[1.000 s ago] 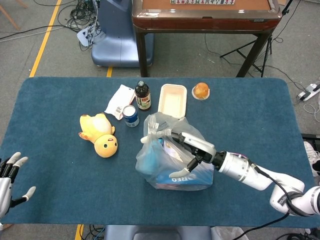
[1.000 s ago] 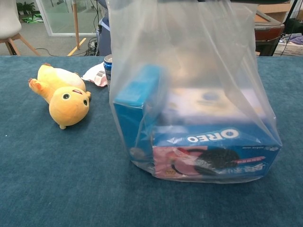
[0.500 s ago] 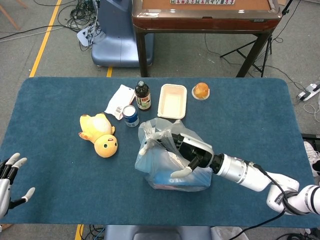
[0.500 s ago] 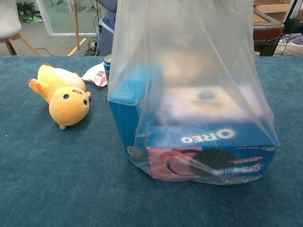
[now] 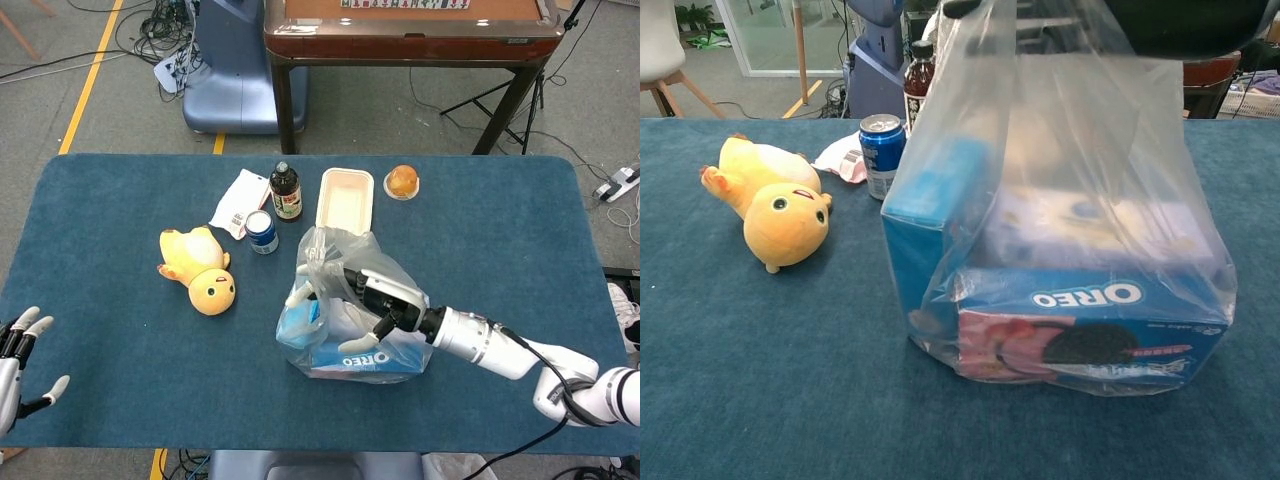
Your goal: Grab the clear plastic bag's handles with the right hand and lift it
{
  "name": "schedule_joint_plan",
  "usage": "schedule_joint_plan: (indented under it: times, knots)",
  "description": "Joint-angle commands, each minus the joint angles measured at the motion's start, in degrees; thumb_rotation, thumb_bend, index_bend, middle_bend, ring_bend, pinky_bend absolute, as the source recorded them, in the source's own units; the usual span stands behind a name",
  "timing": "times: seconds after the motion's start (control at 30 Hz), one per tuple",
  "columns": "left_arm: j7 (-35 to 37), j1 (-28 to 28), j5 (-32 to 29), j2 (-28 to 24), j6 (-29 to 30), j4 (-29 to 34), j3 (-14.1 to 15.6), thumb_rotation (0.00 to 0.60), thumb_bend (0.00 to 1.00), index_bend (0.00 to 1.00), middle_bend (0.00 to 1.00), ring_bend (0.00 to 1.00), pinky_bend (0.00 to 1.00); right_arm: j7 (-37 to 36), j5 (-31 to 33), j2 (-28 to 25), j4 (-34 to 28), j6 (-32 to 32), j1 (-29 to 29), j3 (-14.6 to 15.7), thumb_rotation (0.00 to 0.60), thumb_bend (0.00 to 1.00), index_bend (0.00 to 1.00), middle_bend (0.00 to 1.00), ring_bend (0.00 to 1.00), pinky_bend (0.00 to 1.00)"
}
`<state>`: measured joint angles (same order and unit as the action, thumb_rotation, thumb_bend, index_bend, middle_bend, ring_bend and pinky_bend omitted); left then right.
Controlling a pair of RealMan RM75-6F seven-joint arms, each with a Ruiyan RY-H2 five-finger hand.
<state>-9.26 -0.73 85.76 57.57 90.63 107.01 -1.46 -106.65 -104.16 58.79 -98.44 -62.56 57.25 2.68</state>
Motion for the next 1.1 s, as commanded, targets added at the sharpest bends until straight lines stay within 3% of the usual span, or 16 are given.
schedule_joint_plan:
  times: [0.03,0.43,0.57,0.67,0.9,1.1]
  knots:
    - [0.1,-0.1,-0.1,0.0,0.0,0.0,0.0,0.600,0.18,0.18,0.08,0.10,0.01,-0.7,-0.6,0.7,0.9,0.5,1.4,-0.2,0.600,0.00,0.03,0.12,0.01,0.05]
    - [0.2,-0.2,-0.1,-0.2,0.0,0.0,0.0,0.600,0.18,0.18,0.08,0.10,0.01,-5.2,3.2,1.5,1.2,1.1,4.3,-3.3,0.600,0.00,0.00,0.08,0.00,0.05]
    - [0.1,-0.1,0.0,-0.1,-0.1,0.1,0.0,0.600,0.18,0.18,0.08,0.10,0.01,-7.8,7.0,3.2,0.9,0.7,3.7,-4.7,0.600,0.00,0.02,0.15,0.01,0.05]
    - [0.3,-0.2,0.1,-0.2,0.1,0.1,0.0,0.600,0.18,0.18,0.08,0.10,0.01,-9.7,10.0,4.2,0.4,0.7,2.8,-5.6,0.600,0.00,0.10,0.25,0.07,0.06]
    - [0.3,-0.4,0.1,-0.2,0.1,-0.1,0.1,0.600,0.18,0.18,0.08,0.10,0.01,-18.1,14.3,4.7,0.7,1.7,0.7,-7.0,0.600,0.00,0.38,0.46,0.27,0.23]
    - [0.4,-0.5,0.3,-0.3,0.3,0.0,0.2,0.600,0.18,0.18,0.08,0.10,0.01,-27.0,11.9,4.1,3.1,2.4,-0.4,-6.2,0.600,0.00,0.50,0.57,0.44,0.42]
